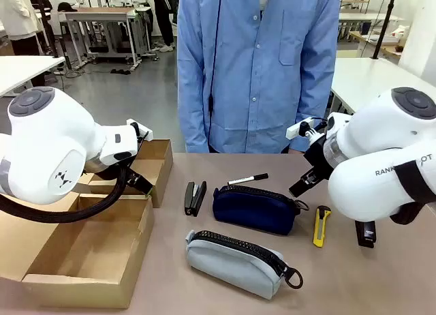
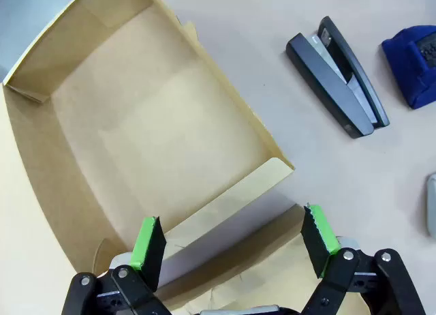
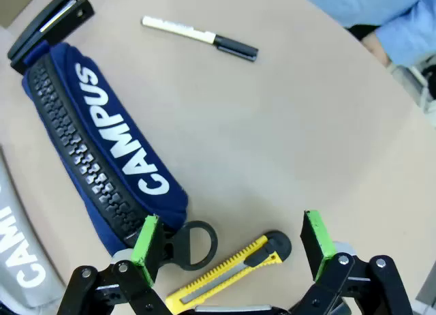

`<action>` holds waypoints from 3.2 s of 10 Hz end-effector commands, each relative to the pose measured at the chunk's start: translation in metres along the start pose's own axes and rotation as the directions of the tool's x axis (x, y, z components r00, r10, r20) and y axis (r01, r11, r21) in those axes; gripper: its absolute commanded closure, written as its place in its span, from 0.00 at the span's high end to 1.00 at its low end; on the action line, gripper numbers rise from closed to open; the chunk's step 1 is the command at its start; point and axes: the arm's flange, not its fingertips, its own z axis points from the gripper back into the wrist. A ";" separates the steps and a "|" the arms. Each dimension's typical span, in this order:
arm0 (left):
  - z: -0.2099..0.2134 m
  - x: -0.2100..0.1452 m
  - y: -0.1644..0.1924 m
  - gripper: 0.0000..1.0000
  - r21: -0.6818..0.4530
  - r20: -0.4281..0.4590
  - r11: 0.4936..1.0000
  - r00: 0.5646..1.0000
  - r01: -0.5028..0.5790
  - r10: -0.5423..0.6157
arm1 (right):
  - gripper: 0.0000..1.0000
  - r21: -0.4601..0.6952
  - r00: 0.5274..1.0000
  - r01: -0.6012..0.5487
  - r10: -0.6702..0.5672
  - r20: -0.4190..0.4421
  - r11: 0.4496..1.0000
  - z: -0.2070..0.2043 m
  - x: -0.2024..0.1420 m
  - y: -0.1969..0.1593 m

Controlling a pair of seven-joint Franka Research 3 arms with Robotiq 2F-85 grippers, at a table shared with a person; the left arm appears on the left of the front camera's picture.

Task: Place items inside the box.
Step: Pick up a Pencil pouch or Stapler and place it inside the Mailer Box closest to the robot.

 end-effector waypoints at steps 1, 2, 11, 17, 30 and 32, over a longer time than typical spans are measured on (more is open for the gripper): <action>0.000 0.000 0.000 1.00 0.000 0.000 1.000 1.000 0.000 0.000 | 1.00 0.000 1.000 0.000 0.000 0.000 1.000 0.000 0.000 0.000; 0.000 0.000 0.000 1.00 0.000 0.000 1.000 1.000 0.000 0.000 | 1.00 0.000 1.000 0.000 0.000 0.000 1.000 0.000 0.000 0.000; 0.000 0.000 0.000 1.00 0.000 0.000 1.000 1.000 0.000 0.000 | 1.00 0.000 1.000 0.000 0.000 0.000 1.000 0.000 0.000 0.000; 0.148 -0.021 0.033 1.00 -0.346 0.033 0.905 0.961 -0.247 0.274 | 1.00 0.283 0.901 0.424 -0.433 -0.031 0.860 0.154 -0.009 -0.083; 0.187 -0.279 0.242 1.00 -0.819 -0.035 0.197 0.388 -0.540 0.921 | 1.00 0.673 0.169 0.735 -0.984 -0.061 0.084 0.245 -0.308 -0.259; 0.187 -0.279 0.242 1.00 -0.819 -0.035 0.197 0.388 -0.540 0.921 | 1.00 0.678 0.301 0.703 -0.954 -0.008 0.216 0.239 -0.292 -0.247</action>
